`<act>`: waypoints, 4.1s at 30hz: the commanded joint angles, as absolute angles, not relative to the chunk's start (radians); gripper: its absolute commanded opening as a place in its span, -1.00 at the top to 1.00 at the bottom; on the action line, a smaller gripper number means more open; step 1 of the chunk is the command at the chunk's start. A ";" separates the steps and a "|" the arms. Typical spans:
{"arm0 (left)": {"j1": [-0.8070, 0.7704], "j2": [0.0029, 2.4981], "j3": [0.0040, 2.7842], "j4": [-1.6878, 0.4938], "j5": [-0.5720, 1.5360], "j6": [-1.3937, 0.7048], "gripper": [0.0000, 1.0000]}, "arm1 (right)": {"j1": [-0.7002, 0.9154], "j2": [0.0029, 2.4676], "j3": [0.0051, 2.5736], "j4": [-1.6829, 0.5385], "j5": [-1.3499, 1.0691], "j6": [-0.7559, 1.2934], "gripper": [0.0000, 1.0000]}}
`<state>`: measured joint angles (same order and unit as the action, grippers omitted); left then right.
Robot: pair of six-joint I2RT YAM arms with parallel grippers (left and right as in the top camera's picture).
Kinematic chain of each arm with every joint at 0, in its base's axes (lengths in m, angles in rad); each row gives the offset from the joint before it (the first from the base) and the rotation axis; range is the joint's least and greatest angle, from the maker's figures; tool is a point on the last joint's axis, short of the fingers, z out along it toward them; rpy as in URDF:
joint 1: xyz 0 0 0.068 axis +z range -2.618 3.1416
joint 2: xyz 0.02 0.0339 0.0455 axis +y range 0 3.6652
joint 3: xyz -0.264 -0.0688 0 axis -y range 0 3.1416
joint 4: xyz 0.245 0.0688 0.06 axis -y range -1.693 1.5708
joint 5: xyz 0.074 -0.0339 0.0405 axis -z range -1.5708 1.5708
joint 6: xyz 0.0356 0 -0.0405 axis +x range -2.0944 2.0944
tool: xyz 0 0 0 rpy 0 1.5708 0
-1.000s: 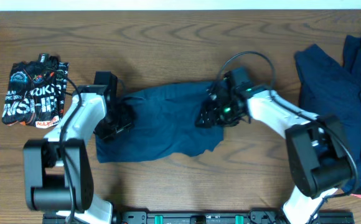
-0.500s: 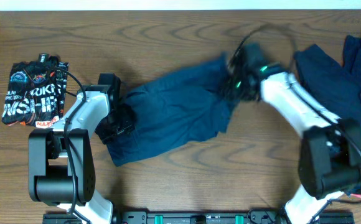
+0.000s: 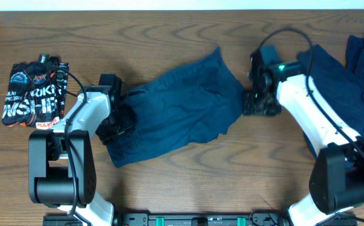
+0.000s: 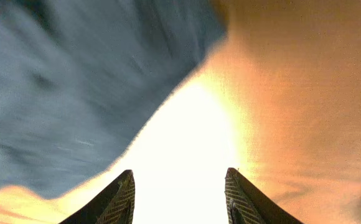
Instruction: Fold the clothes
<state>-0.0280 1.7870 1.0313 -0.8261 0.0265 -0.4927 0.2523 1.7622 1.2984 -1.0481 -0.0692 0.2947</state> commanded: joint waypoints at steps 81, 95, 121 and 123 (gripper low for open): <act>-0.021 1.807 0.960 -0.761 -0.072 -0.484 0.88 | 0.078 1.649 0.918 -0.545 -0.385 0.320 0.46; -0.021 1.807 0.960 -0.761 -0.072 -0.484 0.88 | 0.218 1.751 0.876 -0.369 -0.360 0.310 0.30; -0.021 1.807 0.960 -0.764 -0.072 -0.484 0.88 | 0.051 1.762 0.890 -0.604 0.325 0.812 0.98; -0.021 1.807 0.960 -0.764 -0.072 -0.484 0.88 | 0.020 1.733 0.890 -0.639 0.330 0.830 0.97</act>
<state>-0.0311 1.7706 0.9997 -0.7750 -0.0078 -0.4896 0.0765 1.7386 0.9257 -0.6056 0.0978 0.7021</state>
